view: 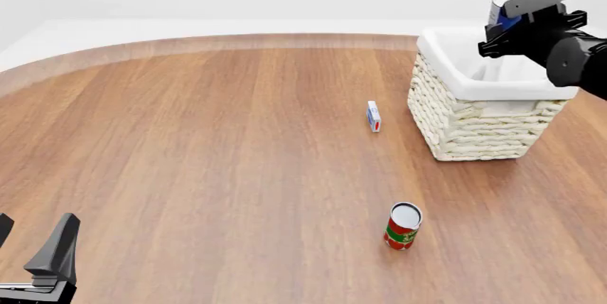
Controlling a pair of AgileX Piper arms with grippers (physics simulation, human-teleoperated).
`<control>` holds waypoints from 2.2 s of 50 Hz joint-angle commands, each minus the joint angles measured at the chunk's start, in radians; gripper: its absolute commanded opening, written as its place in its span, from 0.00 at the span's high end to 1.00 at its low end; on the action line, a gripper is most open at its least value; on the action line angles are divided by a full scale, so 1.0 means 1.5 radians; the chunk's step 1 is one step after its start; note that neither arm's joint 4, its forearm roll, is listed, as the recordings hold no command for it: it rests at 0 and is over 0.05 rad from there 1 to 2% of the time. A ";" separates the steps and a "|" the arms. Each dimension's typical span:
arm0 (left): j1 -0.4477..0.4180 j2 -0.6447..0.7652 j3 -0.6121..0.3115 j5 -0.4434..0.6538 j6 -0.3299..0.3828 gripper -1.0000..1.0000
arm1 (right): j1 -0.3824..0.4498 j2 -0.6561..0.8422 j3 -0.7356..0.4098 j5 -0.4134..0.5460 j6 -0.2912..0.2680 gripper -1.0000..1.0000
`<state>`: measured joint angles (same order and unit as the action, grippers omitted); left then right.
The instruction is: Pick up the alphabet soup and the cream cheese box, and put them in the basket.
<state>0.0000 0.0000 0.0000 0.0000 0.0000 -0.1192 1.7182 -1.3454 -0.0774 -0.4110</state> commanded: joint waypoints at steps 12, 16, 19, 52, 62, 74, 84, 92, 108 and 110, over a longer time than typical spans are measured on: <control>0.000 0.000 0.000 0.000 0.000 0.00 | -0.003 0.025 -0.040 0.047 0.001 1.00; 0.000 0.000 0.000 0.000 0.000 0.00 | -0.001 0.032 -0.047 0.057 -0.001 1.00; 0.000 0.000 0.000 0.000 0.000 0.00 | -0.001 0.038 -0.054 0.067 -0.003 1.00; 0.000 0.000 0.000 0.000 0.000 0.00 | -0.013 0.085 -0.105 0.144 -0.019 1.00; 0.000 0.000 0.000 0.000 0.000 0.00 | -0.011 0.096 -0.117 0.161 -0.022 1.00; 0.000 0.000 0.000 0.000 0.000 0.00 | -0.013 0.108 -0.130 0.181 -0.023 1.00; 0.000 0.000 0.000 0.000 0.000 0.00 | -0.025 0.103 -0.130 0.181 0.000 0.00; 0.000 0.000 0.000 0.000 0.000 0.00 | -0.025 0.100 -0.129 0.179 0.008 0.00; 0.000 0.000 0.000 0.000 0.000 0.00 | -0.017 0.097 -0.129 0.175 0.022 0.00; 0.000 0.000 0.000 0.000 0.000 0.00 | -0.017 0.095 -0.126 0.171 0.021 0.00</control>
<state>0.0000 0.0000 0.0000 0.0000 0.0000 -0.1488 1.8672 -1.5385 0.1882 -0.3909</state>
